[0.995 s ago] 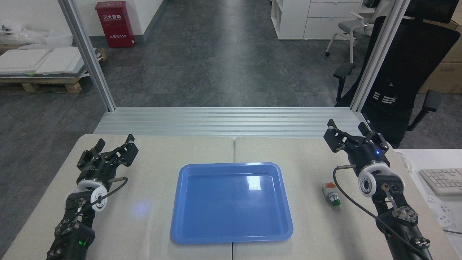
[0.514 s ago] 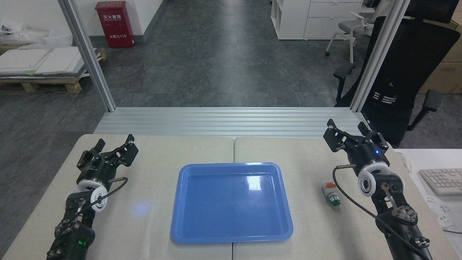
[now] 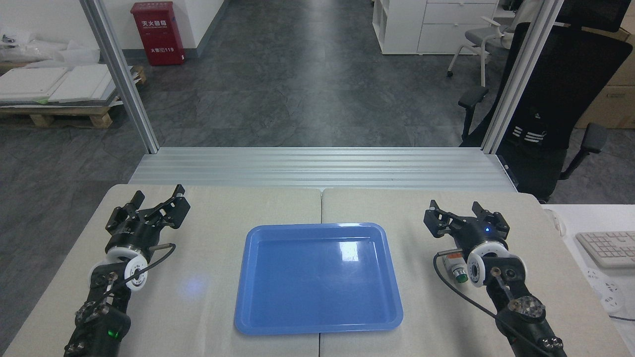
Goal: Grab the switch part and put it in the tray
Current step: 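Lower the right gripper onto the orange-and-white switch part and close it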
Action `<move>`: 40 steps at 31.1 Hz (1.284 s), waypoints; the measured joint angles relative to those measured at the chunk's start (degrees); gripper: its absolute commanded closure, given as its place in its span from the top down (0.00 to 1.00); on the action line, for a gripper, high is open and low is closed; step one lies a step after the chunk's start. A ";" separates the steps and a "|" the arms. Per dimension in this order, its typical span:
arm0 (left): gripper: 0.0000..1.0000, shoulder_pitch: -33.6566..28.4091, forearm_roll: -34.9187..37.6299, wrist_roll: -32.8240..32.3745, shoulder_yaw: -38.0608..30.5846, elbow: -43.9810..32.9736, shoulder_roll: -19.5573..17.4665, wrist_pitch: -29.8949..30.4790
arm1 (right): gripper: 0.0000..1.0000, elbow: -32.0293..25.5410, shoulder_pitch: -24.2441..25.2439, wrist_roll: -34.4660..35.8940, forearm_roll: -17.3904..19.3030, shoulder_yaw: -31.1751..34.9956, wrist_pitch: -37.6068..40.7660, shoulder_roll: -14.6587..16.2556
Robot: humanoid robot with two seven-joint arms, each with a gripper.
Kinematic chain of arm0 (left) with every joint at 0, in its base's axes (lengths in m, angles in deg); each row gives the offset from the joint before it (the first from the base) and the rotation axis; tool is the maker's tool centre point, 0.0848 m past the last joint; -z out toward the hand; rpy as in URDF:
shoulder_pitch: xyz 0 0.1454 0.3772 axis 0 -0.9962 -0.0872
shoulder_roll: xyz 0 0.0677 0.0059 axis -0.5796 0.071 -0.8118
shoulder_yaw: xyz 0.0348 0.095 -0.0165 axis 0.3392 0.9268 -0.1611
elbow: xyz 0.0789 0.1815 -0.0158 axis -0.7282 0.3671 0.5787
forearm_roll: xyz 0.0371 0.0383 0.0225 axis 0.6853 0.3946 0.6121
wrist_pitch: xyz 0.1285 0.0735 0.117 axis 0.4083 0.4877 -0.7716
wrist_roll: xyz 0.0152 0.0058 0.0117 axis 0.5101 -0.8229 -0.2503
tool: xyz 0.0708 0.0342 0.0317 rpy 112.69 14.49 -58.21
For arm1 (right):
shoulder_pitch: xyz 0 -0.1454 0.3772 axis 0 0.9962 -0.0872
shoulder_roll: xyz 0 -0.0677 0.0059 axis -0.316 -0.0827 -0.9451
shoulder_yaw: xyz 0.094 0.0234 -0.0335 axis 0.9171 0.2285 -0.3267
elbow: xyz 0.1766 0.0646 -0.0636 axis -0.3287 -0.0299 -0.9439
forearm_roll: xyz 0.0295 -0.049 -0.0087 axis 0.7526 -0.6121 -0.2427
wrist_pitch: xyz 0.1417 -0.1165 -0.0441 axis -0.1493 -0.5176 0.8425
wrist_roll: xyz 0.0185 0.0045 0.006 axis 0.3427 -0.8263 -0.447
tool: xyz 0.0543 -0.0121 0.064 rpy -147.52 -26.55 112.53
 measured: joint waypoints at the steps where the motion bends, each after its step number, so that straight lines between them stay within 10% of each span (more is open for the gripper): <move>1: 1.00 0.00 0.00 0.00 0.00 0.00 0.00 0.00 | 0.98 0.11 0.66 -0.51 -0.02 -0.33 -0.11 0.09; 22: 1.00 0.00 0.00 -0.07 0.00 0.00 0.00 0.05 | 0.96 5.29 4.82 -3.48 -1.24 -0.91 3.31 1.78; 31: 1.00 0.00 0.00 -0.09 0.00 0.00 0.00 0.05 | 0.29 5.87 4.86 -3.71 -5.66 -1.90 3.04 0.67; 40: 1.00 0.00 0.00 -0.05 0.00 0.00 -0.01 0.06 | 0.22 6.03 5.03 -3.86 -8.43 -1.99 2.07 -1.33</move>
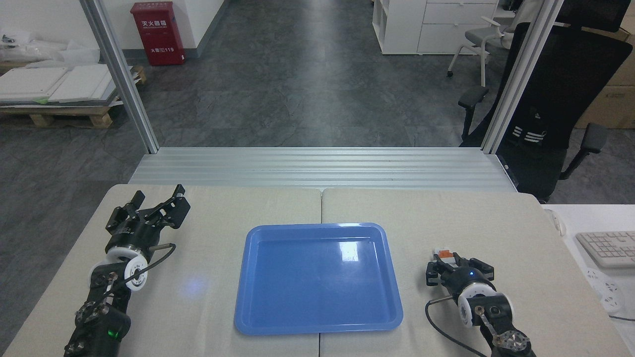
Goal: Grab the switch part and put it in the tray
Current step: 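Lower the right gripper onto the orange-and-white switch part and close it, then lift the held switch part and carry it over the blue tray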
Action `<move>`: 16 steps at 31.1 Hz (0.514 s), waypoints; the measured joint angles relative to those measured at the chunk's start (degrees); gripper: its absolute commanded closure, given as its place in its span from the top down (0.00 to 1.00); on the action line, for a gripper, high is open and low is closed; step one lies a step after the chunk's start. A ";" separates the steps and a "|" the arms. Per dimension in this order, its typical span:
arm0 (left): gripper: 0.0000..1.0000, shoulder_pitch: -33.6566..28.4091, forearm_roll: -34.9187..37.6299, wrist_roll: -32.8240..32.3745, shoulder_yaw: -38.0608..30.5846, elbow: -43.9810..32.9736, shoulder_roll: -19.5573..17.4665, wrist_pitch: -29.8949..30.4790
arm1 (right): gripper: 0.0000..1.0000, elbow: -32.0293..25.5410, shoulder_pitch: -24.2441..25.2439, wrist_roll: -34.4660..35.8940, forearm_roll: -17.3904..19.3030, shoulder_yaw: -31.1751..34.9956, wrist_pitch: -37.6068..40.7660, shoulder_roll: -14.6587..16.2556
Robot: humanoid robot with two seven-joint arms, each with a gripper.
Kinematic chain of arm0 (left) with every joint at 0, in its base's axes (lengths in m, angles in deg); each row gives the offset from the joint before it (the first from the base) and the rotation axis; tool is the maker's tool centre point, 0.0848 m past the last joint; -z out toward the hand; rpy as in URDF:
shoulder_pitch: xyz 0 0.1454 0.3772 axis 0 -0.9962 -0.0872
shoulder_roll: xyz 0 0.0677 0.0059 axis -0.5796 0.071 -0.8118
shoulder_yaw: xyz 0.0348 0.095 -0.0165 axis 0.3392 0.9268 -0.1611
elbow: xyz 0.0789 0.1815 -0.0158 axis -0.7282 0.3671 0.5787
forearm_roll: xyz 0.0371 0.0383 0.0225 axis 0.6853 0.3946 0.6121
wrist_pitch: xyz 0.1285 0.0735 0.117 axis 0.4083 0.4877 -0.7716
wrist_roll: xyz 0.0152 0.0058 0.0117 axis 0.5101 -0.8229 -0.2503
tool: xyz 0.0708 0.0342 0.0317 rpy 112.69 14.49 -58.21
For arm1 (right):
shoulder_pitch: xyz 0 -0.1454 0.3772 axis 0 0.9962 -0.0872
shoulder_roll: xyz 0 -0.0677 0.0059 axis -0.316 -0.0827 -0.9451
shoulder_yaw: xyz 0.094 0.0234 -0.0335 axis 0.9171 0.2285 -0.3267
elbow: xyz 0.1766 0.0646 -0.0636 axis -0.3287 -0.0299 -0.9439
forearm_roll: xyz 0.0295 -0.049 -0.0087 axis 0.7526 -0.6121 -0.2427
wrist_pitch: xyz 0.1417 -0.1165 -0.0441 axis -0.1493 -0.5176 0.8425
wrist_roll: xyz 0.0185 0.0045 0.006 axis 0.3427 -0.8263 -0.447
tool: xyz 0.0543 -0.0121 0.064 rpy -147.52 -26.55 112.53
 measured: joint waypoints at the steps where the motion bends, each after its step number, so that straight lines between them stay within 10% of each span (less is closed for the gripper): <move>1: 1.00 0.00 0.00 0.01 0.00 0.00 0.00 0.00 | 0.22 0.02 0.05 0.02 -0.28 0.10 0.00 -0.01; 16: 1.00 0.00 0.00 0.06 0.00 0.00 0.01 0.00 | 0.22 -6.03 -9.48 0.13 1.40 -0.12 -2.85 -5.69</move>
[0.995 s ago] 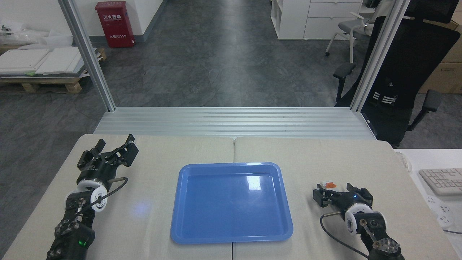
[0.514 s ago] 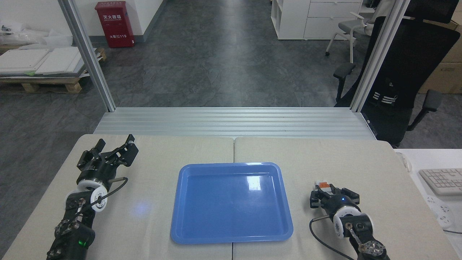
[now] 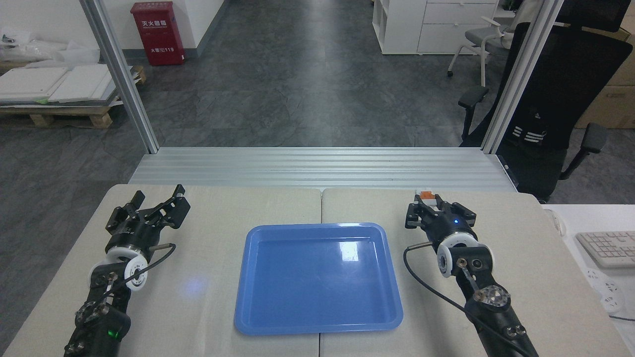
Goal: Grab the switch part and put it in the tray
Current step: 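Lift the held switch part and carry it over the blue tray, then lower the switch part into the tray and open the right gripper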
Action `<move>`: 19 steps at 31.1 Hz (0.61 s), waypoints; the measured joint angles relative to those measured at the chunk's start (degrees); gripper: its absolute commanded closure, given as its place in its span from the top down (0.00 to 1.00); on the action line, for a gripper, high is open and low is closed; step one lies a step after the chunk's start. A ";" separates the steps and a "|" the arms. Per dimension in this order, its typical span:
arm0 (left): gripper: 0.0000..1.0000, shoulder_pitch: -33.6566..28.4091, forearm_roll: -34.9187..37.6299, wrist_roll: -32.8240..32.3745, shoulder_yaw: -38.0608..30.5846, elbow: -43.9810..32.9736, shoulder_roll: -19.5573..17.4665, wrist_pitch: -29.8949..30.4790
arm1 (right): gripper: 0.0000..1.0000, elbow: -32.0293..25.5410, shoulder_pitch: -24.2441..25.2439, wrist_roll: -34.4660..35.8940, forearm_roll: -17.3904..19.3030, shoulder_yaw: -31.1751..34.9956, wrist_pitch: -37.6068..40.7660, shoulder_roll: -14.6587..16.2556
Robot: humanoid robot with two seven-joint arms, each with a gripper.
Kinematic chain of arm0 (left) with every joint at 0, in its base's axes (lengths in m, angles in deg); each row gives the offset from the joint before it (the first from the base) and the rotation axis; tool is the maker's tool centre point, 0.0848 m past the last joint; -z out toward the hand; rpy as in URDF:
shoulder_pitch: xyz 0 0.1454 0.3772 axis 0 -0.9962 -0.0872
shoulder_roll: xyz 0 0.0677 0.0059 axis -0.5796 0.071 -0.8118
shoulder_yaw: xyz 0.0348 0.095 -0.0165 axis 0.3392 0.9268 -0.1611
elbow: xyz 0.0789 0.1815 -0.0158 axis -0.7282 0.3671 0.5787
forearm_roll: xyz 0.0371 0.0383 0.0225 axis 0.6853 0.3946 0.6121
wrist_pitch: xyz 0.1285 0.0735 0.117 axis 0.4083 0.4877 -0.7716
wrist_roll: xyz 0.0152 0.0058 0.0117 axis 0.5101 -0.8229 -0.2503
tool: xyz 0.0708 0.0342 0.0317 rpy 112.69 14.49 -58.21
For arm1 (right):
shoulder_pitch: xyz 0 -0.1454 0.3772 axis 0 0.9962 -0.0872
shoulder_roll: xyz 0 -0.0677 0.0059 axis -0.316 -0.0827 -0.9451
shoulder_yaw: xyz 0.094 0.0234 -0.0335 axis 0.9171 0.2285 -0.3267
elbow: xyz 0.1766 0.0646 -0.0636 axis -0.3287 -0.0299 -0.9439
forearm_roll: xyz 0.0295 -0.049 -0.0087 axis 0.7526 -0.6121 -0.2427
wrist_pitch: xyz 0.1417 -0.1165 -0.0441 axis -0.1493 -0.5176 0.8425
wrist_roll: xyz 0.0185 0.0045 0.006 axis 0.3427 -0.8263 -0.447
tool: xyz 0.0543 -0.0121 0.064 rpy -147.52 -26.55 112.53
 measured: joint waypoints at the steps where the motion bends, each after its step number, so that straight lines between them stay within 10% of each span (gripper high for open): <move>1: 1.00 0.00 0.00 -0.01 0.00 0.00 0.00 0.00 | 0.22 -0.16 -1.01 -0.28 -0.04 -1.60 -0.62 -1.02; 19: 1.00 0.00 0.00 -0.07 0.00 0.00 0.00 -0.07 | 0.28 3.16 2.85 -8.21 -5.02 -15.70 -9.31 -6.52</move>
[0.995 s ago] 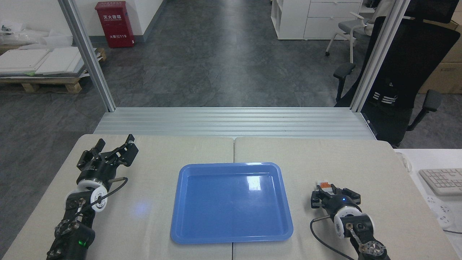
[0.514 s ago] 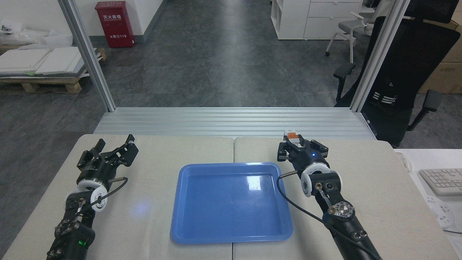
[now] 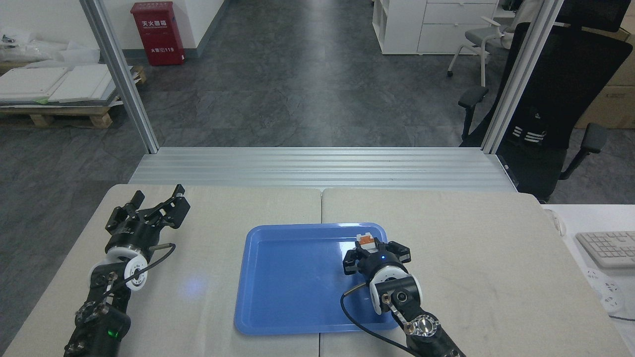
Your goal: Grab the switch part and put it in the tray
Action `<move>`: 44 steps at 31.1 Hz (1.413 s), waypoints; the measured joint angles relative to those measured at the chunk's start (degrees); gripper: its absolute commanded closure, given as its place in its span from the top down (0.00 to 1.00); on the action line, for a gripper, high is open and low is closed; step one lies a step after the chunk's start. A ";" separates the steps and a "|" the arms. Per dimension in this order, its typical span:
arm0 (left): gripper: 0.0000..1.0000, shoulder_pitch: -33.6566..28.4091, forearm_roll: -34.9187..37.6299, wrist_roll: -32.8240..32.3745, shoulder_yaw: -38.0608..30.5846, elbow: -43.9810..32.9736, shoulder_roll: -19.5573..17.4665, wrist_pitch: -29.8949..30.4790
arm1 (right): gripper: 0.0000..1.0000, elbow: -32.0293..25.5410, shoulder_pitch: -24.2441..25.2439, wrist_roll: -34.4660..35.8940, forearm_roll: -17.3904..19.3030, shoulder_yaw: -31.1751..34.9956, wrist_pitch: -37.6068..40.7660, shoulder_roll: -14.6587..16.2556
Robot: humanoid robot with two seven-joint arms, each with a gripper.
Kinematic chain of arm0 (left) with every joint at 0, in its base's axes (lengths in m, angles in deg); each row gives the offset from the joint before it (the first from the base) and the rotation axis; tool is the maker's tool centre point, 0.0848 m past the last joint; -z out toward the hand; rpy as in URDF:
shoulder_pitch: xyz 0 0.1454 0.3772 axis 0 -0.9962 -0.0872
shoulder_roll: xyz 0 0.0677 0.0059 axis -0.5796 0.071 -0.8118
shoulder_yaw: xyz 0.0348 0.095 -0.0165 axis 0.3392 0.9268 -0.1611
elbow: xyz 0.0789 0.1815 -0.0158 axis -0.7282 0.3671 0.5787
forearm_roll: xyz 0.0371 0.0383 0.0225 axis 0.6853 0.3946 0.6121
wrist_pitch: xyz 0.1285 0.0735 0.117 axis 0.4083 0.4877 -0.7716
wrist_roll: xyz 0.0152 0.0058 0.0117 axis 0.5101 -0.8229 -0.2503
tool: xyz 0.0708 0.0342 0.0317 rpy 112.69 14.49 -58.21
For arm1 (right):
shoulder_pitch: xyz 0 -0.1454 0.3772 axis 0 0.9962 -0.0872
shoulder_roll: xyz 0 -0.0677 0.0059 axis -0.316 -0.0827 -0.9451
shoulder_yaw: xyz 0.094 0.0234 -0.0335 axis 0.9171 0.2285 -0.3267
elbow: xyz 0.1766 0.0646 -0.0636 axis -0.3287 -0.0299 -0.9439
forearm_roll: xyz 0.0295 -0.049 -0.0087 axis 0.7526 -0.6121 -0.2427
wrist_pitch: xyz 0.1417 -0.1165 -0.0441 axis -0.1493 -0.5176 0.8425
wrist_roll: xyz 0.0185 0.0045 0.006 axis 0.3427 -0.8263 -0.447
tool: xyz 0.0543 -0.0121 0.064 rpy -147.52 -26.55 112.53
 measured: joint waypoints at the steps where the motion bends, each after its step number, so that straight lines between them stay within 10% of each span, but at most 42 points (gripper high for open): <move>1: 1.00 0.00 0.00 0.00 0.00 0.00 0.00 0.00 | 0.28 0.17 0.04 -0.02 -0.10 -0.08 0.00 -0.13; 16: 1.00 0.00 0.00 0.03 0.00 0.00 0.00 0.03 | 0.34 0.54 2.09 0.01 -0.30 0.58 -0.04 -4.65; 21: 1.00 0.00 0.00 0.03 0.00 0.00 0.00 0.05 | 0.58 0.52 2.13 0.17 -0.29 0.68 0.01 -5.71; 25: 1.00 0.00 0.00 0.03 0.00 0.00 0.00 0.05 | 0.99 0.54 1.99 0.17 -0.30 0.79 0.03 -5.48; 39: 1.00 0.00 0.00 0.10 -0.01 0.00 0.00 0.05 | 0.99 0.17 -3.99 7.20 1.50 11.09 1.15 -4.84; 44: 1.00 0.00 0.00 0.10 -0.01 0.00 0.00 0.05 | 0.99 0.40 -7.64 17.28 5.91 18.19 8.85 1.02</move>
